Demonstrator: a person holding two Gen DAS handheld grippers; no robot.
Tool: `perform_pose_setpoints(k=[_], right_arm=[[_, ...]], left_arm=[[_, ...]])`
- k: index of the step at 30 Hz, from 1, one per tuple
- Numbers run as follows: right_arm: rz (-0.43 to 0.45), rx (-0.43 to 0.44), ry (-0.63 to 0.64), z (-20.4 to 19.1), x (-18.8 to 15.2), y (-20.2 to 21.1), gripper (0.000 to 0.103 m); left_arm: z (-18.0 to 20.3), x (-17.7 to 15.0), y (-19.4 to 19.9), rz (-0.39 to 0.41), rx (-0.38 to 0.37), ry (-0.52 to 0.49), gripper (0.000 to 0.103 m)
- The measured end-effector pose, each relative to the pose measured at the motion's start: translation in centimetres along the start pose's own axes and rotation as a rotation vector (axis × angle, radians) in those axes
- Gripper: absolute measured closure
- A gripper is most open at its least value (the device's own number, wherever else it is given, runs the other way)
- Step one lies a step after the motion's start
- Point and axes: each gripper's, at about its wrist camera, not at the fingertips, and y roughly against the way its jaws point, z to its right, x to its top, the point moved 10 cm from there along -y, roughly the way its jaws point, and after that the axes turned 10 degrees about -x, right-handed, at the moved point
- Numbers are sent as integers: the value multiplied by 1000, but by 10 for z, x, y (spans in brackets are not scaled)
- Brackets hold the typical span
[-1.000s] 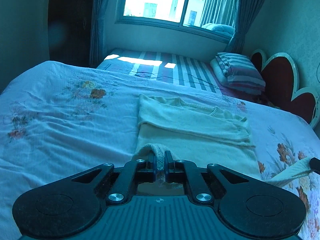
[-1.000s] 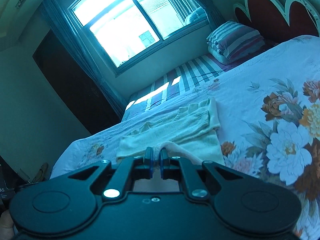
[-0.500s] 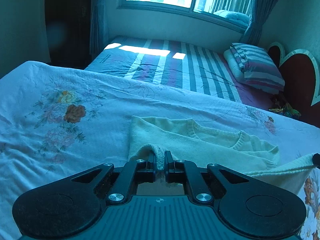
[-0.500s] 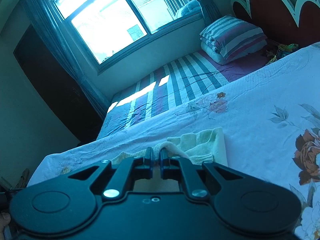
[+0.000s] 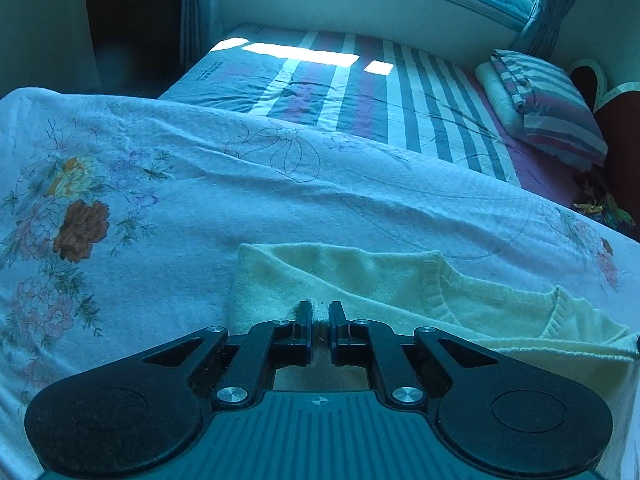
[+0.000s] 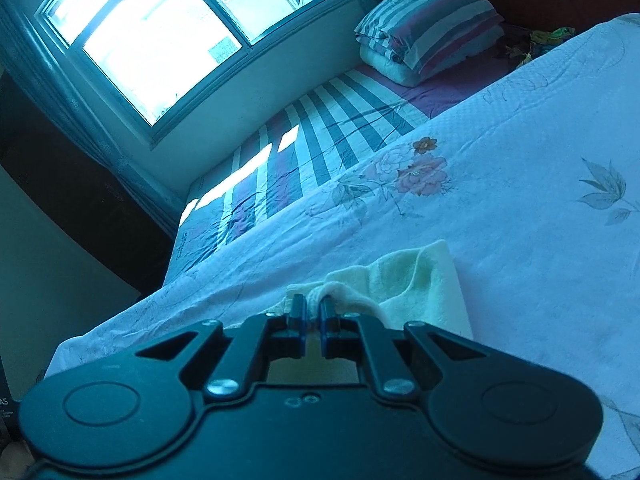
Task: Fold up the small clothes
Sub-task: 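Lift the hem with both tools and fold it over toward the collar, then lay the hem down and open both tools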
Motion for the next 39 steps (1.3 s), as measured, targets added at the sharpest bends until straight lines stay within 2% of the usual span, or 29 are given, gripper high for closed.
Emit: perform_pose_setpoints(k=[5,13,18,23,25,26,27,28,29,30,32,35,37,39], right_arm=[[-19,-23,-26,5,1,-19,95],[-22,-28,-73,4,15,-37,96],[-20,-60,-84,11,19,-52,97],[-14,-81,-96,21,21,-60,97],[-1,-88,-72,21,23,-55,79],[11,-85,-65,21,25,-51,58],[28,-84,-50,22,26,-47,41],[56,-78,-12,21,28,-40,33],[71,-74,32,20,29,-34,26],[79,-79,84,20,29,-29,29],[71,-79,224,16,24,-23,34],[78,-130,470,10,13,-24,38],[76,-139,558,6,7,-26,46],[89,-133,606,-1,4,-28,52]], left_arm=[[-7,12,-19,-6,17,31,96],[-3,26,-42,-29,39,4,96],[-5,37,-56,-26,73,-11,96],[-11,43,-59,-15,75,-29,96],[-13,45,-54,-5,88,-49,96],[-15,47,-48,25,71,-48,95],[-17,49,-43,42,61,-52,89],[-20,49,-37,47,53,-56,33],[-23,50,-31,69,55,-63,9],[-25,51,-26,96,46,-84,0],[-21,49,-21,128,8,-161,0],[-15,42,-23,166,57,-344,0],[-11,39,-32,175,58,-404,0],[-6,40,-39,199,27,-430,0]])
